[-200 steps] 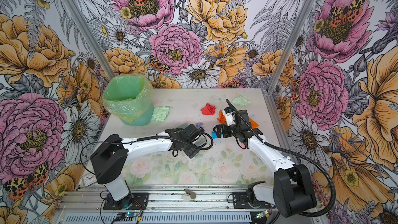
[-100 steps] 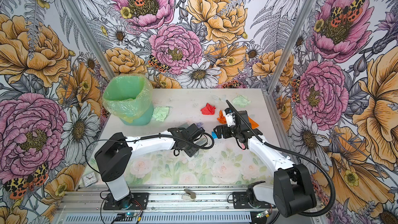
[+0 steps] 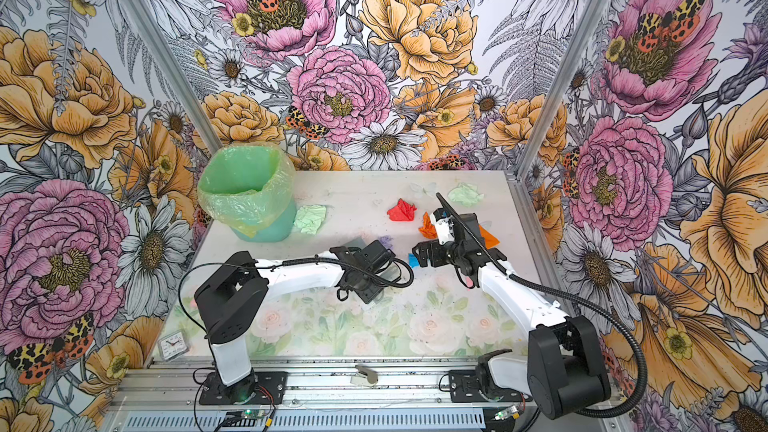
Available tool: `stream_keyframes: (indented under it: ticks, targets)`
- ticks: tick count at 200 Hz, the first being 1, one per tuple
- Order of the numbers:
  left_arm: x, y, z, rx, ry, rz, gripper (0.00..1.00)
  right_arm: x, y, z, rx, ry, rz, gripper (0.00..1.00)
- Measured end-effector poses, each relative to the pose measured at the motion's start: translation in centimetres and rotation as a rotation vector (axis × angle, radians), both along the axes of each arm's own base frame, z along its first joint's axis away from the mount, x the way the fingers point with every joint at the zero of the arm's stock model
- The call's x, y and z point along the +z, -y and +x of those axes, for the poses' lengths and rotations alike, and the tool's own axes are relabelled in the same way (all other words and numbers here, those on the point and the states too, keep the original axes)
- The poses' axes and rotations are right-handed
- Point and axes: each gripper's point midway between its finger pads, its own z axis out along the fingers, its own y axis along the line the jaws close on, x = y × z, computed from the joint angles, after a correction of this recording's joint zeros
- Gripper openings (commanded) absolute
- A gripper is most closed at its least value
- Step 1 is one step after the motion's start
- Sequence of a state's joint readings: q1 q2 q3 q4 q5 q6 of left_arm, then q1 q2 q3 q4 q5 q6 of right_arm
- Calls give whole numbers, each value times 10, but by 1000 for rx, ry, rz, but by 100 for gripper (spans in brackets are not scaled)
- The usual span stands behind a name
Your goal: Sweep away the paper scraps from the table
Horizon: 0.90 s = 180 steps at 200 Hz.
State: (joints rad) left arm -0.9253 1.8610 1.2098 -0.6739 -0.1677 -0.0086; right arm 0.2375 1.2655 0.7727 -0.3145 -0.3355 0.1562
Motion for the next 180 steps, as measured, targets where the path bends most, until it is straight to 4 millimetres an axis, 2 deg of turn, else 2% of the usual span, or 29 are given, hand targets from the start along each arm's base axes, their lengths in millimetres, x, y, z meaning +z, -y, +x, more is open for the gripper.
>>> stream_keyframes:
  ticks: [68, 121, 180]
  targets:
    - [0, 0, 0, 0, -1, 1, 62, -1, 1, 0, -2, -1, -3, 99]
    - [5, 9, 5, -3, 9, -17, 61, -3, 2, 0, -9, -4, -11, 99]
    - [-7, 12, 2, -11, -11, 6, 59, -5, 3, -1, -13, -7, -15, 99]
